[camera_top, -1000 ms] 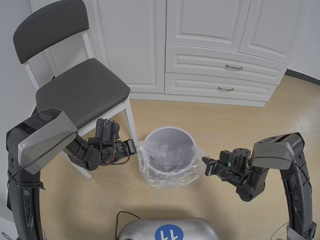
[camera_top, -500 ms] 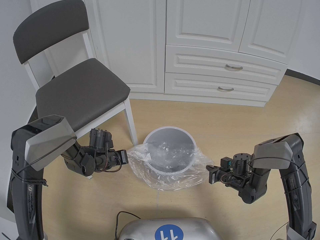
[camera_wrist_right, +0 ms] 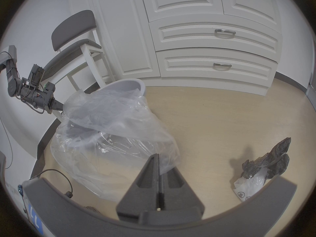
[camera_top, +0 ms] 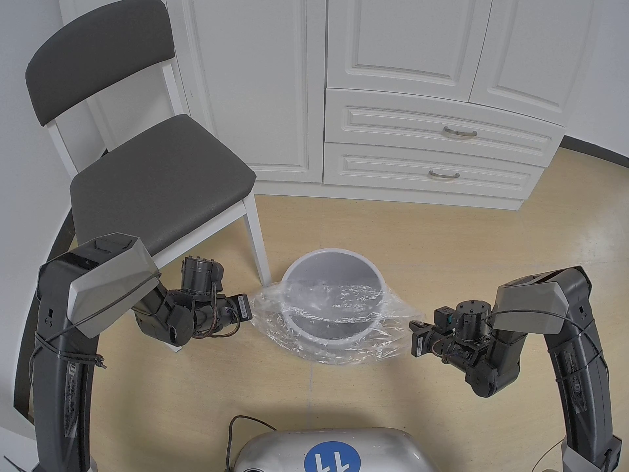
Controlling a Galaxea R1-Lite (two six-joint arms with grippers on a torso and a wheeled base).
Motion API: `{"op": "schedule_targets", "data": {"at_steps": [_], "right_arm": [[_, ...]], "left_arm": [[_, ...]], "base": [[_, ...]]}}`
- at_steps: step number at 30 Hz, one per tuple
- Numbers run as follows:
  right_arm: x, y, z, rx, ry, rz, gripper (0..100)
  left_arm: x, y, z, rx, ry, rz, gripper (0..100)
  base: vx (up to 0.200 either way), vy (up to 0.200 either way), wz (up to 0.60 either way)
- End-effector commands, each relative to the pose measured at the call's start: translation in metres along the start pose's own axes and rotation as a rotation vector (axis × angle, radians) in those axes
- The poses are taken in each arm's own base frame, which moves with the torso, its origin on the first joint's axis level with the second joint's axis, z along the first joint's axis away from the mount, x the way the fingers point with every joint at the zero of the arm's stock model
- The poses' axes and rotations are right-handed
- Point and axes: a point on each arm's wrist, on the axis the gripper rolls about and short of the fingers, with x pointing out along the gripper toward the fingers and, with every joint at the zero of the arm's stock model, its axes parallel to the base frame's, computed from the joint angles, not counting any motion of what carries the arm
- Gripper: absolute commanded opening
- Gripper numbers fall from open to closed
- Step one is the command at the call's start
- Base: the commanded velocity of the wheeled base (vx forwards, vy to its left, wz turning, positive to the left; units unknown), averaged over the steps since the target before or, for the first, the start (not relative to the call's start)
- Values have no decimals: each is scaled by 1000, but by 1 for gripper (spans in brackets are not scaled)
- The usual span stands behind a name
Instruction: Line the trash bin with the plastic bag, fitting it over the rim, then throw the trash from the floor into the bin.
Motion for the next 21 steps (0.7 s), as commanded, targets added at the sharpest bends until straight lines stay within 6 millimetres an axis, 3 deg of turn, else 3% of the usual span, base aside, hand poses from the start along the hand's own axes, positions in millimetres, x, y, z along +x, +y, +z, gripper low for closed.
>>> {"op": "schedule_targets", "data": {"at_steps": [1,8,21], "right_arm": [[0,-1,-1,0,2,-2,0],[1,-7,8,3,-31,-16,0],[-7,-17,33,7,-95,-40,0]], "left_arm": [[1,4,1,-7,-2,7,0],[-3,-1,11,-59,-33,-8,0],[-41,-20,43,-58,-118,-60,0]], "base": [[0,0,0],[0,0,0],[0,0,0]]}}
